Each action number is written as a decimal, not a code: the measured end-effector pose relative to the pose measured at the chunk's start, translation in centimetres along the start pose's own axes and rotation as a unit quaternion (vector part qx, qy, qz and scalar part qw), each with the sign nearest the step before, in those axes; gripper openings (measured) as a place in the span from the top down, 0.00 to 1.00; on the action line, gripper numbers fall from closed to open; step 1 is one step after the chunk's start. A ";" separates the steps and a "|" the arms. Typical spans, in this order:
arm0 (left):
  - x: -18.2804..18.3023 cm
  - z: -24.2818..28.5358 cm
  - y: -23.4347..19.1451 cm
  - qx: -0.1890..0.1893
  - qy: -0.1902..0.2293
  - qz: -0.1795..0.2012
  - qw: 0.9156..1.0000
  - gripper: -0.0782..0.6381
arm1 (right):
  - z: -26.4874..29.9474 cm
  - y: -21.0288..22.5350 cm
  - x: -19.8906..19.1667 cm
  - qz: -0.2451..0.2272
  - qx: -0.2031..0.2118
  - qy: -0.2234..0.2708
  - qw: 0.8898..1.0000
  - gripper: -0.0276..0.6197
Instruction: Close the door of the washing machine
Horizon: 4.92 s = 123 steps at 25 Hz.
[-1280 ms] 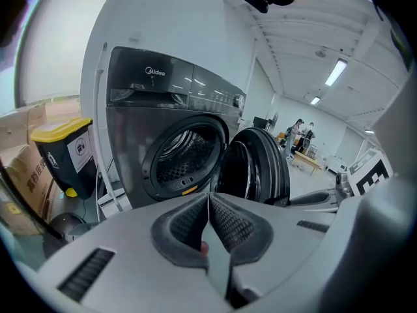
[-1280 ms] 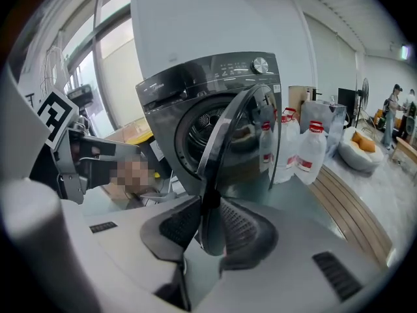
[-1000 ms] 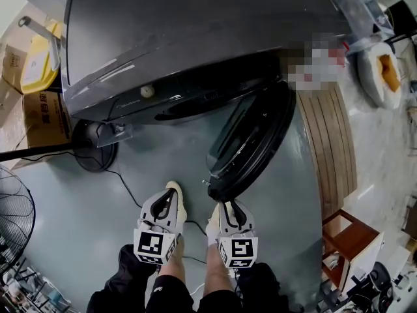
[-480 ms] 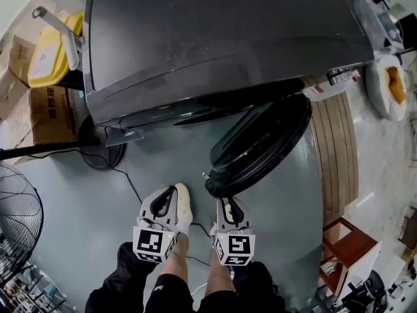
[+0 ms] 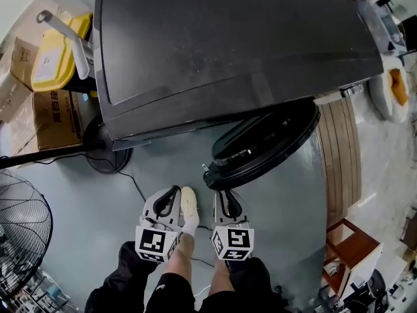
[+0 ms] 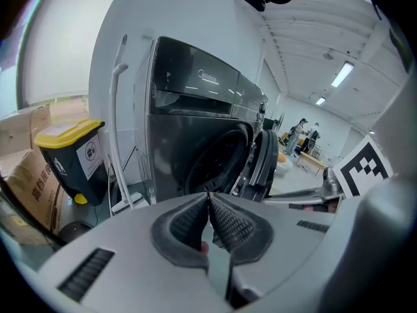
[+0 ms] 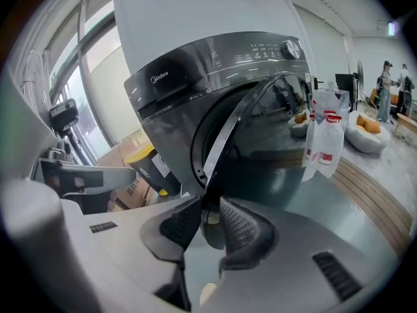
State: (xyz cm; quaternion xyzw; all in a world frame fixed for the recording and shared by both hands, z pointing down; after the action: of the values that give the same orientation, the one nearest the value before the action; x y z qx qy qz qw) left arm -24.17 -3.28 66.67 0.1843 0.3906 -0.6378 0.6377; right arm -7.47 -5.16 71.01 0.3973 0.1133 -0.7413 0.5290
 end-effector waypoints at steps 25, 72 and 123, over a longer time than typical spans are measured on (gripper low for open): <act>2.4 1.1 -8.1 0.010 0.000 -0.001 1.000 0.85 | 7.5 -4.1 5.3 0.005 0.001 0.033 0.999 0.81; 10.6 -4.4 -5.7 0.017 0.051 0.011 0.998 0.85 | 1.4 -5.1 14.3 -0.057 -0.002 0.083 0.995 0.87; 19.9 -39.1 31.5 0.036 0.274 0.109 0.955 0.85 | -51.9 -2.6 23.2 -0.223 0.052 0.317 0.920 0.93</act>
State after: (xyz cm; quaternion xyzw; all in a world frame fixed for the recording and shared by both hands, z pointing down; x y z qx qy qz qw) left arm -6.70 15.82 19.26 0.4165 0.5047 -0.5029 0.5647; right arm 11.70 10.32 19.72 0.6031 0.3219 -0.6799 0.2651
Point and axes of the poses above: the fingertips, and each gripper's own axes: z forward along the fingers, y to its right, x out of its top, the point moved 6 cm from there along -z, backward along the fingers, and after that the axes turned 5 degrees about -z, right-handed, at the moved point
